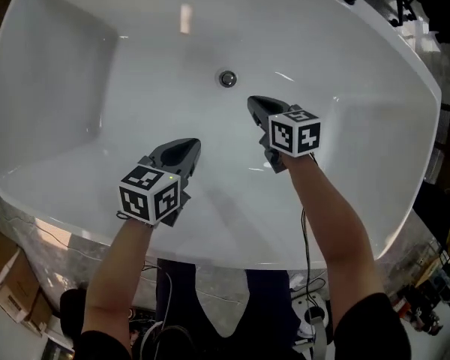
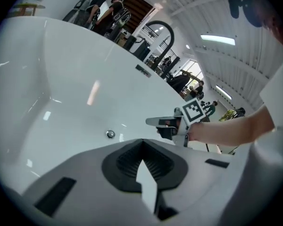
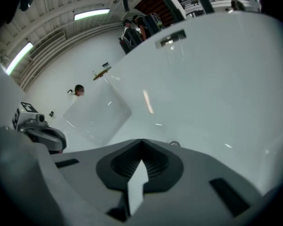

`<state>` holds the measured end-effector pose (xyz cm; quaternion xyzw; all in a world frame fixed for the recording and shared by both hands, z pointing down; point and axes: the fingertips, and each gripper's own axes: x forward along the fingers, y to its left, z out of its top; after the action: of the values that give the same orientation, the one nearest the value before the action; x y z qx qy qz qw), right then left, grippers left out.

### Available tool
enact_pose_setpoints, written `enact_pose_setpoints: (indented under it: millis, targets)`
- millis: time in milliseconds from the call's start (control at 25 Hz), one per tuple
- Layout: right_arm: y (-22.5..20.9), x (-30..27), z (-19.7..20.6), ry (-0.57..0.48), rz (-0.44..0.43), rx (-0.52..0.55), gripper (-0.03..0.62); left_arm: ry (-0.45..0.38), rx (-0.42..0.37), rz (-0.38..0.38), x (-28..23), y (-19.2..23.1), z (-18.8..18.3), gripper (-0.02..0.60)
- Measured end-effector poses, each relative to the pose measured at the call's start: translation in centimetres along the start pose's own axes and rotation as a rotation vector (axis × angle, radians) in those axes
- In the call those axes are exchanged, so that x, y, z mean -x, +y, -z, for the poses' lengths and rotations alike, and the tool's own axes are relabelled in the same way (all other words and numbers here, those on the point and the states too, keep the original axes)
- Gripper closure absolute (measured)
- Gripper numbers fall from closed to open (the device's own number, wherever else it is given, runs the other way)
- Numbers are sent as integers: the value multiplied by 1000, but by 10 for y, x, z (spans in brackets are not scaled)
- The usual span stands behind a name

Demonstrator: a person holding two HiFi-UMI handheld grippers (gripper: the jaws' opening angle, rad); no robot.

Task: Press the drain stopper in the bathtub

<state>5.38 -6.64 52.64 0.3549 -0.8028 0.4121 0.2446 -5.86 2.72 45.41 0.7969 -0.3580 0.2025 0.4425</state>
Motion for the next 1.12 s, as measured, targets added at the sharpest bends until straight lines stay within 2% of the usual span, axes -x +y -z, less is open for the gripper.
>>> enact_pose_setpoints:
  millis: [80,280,440,720,1120]
  targets:
    - [12,45,-5,-40,-14,-31,582,-8,-9,4,15,-18,-10,578]
    - [38,142,-9,-135,13,-127,582,-27,-3,14,59,-66,-30,578]
    - [70,208,-25,-211,11,-161,582,-18,0,23,93,-107,-40,578]
    - [135,304,-64,-363,-27,-152,582,-3,-70,59,140,-176,-67,578]
    - [176,417,-102,-561,-35,-109,582,-119,-129,80,183,-247,-129,578]
